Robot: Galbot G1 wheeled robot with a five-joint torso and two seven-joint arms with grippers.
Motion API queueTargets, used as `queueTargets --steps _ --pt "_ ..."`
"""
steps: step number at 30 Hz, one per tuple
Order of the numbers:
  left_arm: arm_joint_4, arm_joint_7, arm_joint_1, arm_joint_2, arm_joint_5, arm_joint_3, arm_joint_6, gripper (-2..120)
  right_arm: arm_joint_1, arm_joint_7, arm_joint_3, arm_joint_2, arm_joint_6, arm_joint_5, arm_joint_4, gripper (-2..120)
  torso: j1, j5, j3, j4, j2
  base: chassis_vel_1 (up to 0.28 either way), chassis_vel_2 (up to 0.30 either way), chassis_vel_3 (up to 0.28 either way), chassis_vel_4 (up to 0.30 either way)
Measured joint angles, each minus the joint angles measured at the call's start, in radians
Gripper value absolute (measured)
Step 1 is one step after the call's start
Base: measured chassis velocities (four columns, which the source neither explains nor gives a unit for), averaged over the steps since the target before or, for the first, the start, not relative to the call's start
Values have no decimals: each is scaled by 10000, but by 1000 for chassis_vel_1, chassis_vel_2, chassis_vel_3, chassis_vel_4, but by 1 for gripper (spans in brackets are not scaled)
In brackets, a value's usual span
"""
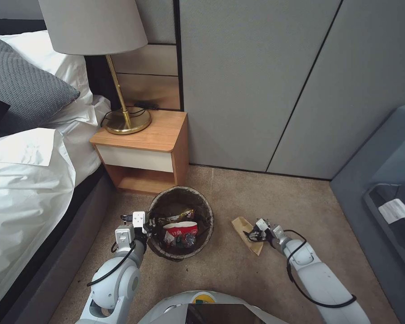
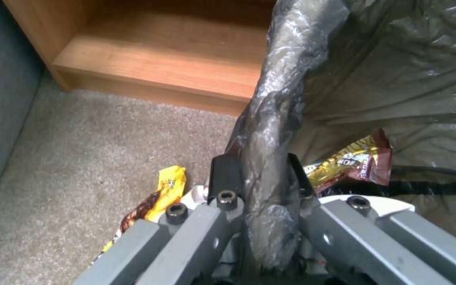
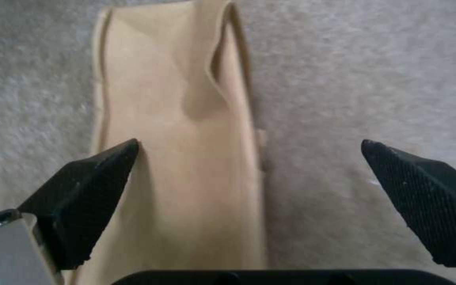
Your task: Pick up the trash bin, then pick up the garbage from the floor and place it into the trash bin.
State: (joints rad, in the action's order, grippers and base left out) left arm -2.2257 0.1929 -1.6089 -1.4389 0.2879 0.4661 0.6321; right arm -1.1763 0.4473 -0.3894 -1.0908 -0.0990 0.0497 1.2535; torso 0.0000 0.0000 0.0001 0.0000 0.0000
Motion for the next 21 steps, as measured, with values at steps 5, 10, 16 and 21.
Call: queueTargets --steps 5,10,16,21 --pt "75 5 4 -50 -47 -5 1 0 621 1 141 -520 174 -17 -882 84 0 -2 0 2 0 0 0 0 0" --pt "102 7 62 -25 2 41 7 0 596 -143 170 -906 267 -174 -1223 66 0 -3 -1 -2 0 0 0 0 0" --pt "144 14 132 -42 29 1 16 0 412 -250 104 -908 288 -301 -1072 41 0 1 -1 2 0 0 0 0 0" --pt "144 15 154 -40 37 0 22 0 340 -342 30 -901 349 -312 -999 23 0 0 0 -2 1 0 0 0 0"
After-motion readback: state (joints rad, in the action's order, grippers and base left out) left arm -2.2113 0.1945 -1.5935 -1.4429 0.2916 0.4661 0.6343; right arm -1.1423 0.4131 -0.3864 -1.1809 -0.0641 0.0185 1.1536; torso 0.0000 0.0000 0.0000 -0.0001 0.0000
